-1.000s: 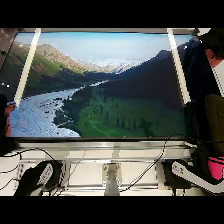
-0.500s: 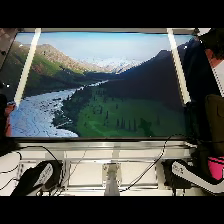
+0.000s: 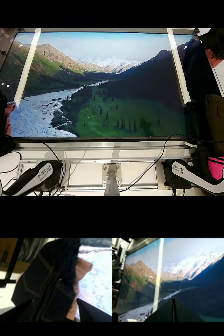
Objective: Fold the clothes and pants, and hang the long-sleeved shirts on hangers.
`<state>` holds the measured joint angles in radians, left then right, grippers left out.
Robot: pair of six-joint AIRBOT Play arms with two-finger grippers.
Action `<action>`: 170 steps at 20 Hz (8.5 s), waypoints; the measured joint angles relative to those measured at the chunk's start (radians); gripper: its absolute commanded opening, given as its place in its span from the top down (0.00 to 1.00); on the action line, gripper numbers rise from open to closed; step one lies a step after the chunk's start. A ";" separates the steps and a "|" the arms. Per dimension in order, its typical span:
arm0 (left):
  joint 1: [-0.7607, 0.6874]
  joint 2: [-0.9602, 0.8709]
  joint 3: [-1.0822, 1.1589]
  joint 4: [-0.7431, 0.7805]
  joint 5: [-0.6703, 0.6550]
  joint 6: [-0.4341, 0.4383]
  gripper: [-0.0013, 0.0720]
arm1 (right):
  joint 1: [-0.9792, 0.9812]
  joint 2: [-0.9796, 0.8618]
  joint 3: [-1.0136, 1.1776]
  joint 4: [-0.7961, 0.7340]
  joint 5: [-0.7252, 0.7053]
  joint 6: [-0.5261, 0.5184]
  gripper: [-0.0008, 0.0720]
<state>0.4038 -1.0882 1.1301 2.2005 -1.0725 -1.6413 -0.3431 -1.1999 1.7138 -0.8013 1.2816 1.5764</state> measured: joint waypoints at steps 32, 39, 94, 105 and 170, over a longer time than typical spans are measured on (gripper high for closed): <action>0.206 -0.359 -0.002 -0.002 0.307 0.045 0.97 | 0.000 0.000 0.000 0.000 -0.021 0.000 0.95; 0.207 -0.290 0.000 -0.002 0.324 0.035 0.97 | 0.000 0.000 0.000 0.000 -0.020 0.000 0.95; -0.973 -0.031 0.000 -0.031 0.208 -0.325 0.97 | 0.000 -0.102 -0.019 -0.195 0.000 -0.030 0.96; -0.497 -0.120 -0.002 -0.661 0.168 0.114 0.97 | 0.034 -0.118 -0.538 0.100 0.098 -0.281 0.96; -0.315 -0.295 -0.002 -1.065 0.112 0.378 0.97 | 0.364 -0.274 -0.800 -0.002 -0.525 0.217 0.55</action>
<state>0.0883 -1.3834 1.1282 1.1351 -0.9607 -1.2636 0.0204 -1.4734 0.9138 -0.8032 0.7563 1.7931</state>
